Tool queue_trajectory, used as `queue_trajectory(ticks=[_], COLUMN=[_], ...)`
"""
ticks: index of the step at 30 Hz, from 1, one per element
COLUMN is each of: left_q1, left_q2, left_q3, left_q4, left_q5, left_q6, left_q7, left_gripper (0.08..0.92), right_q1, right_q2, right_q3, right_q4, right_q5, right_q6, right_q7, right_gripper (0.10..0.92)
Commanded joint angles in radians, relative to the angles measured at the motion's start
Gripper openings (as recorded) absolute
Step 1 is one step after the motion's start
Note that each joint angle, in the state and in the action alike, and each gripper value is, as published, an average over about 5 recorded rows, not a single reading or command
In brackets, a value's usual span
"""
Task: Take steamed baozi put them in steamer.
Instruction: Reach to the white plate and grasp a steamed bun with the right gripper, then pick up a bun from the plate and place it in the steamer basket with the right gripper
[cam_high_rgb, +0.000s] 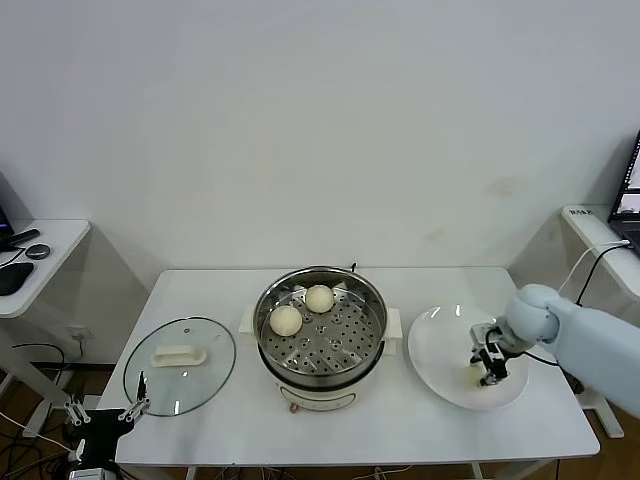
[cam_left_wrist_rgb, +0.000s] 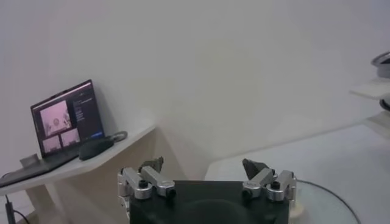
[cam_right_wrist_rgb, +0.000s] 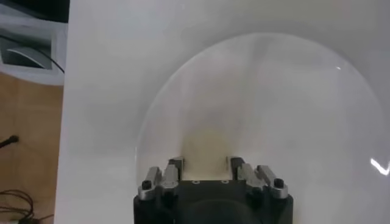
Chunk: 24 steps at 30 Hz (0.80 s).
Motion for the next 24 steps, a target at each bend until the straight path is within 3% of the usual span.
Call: queue_trajectory(ticks=[1, 5, 11, 18, 24], left_q1=[-0.003, -0.008, -0.019, -0.028, -0.023], left_q2=[0.003, 0.009, 0.013, 0.011, 0.006], left_q3=[0.0, 0.0, 0.008, 0.012, 0.007], left_q4=[-0.005, -0.01, -0.01, -0.011, -0.019], left_q5=[-0.002, -0.007, -0.009, -0.009, -0.01], left_q6=[0.002, 0.004, 0.007, 0.007, 0.006], left_q7=[0.001, 0.002, 0.003, 0.001, -0.001], left_gripper=[0.823, 0.823, 0.823, 0.823, 0.823], right_q1=[0.237, 0.451, 0.746, 0.835, 0.774], right_q2=[-0.03, 0.005, 0.162, 0.342, 0.513], right_q3=[-0.04, -0.106, -0.273, -0.407, -0.475], right_q4=[0.026, 0.02, 0.036, 0.171, 0.195], right_q5=[0.09, 0.176, 0.365, 0.432, 0.372], right_q6=[0.023, 0.069, 0.179, 0.232, 0.339], right_q7=[-0.111, -0.163, -0.1, -0.026, 0.03], right_gripper=[0.446, 0.449, 0.45, 0.45, 0.452])
